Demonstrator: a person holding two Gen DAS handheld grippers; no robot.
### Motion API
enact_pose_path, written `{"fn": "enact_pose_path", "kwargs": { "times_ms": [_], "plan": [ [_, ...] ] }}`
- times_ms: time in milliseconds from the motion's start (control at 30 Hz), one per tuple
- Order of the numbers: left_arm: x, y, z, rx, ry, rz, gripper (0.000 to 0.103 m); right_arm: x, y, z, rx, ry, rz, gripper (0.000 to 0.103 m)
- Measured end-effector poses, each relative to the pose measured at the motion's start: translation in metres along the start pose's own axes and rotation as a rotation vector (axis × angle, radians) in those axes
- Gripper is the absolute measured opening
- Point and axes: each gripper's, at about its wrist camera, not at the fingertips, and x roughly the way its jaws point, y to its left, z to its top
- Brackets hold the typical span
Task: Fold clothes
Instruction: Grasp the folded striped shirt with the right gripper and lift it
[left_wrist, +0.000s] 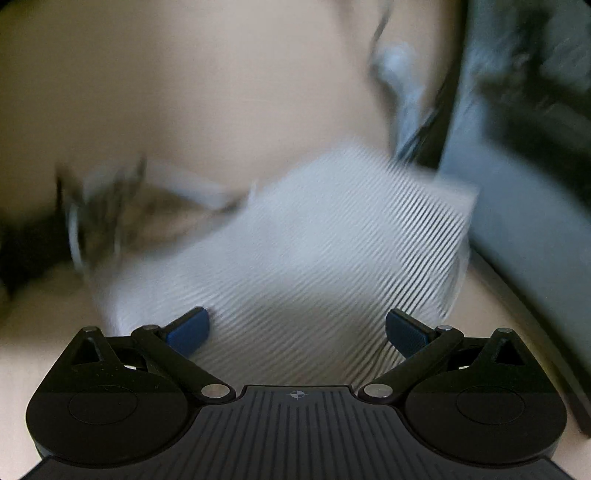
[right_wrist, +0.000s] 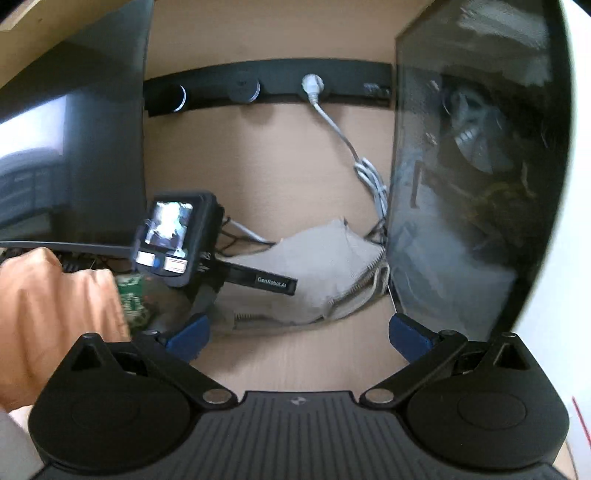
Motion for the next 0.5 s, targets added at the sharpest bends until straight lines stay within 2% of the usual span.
{"fn": "enact_pose_path", "kwargs": {
  "times_ms": [133, 233, 367, 500],
  "plan": [
    [-0.018, 0.002, -0.021, 0.058, 0.03, 0.034, 0.103, -0.003, -0.012, -0.005, 0.058, 0.017, 0.027, 0.103],
    [-0.046, 0.009, -0.041, 0.073, 0.054, 0.021, 0.103, 0.008, -0.013, -0.005, 0.105, 0.042, 0.068, 0.103],
    [-0.101, 0.017, -0.084, 0.095, 0.062, 0.006, 0.103, 0.028, 0.006, -0.003, 0.118, 0.078, 0.168, 0.103],
    [-0.145, 0.025, -0.112, 0.059, 0.081, 0.01, 0.103, 0.063, 0.039, -0.001, 0.083, 0.158, 0.279, 0.103]
  ]
}}
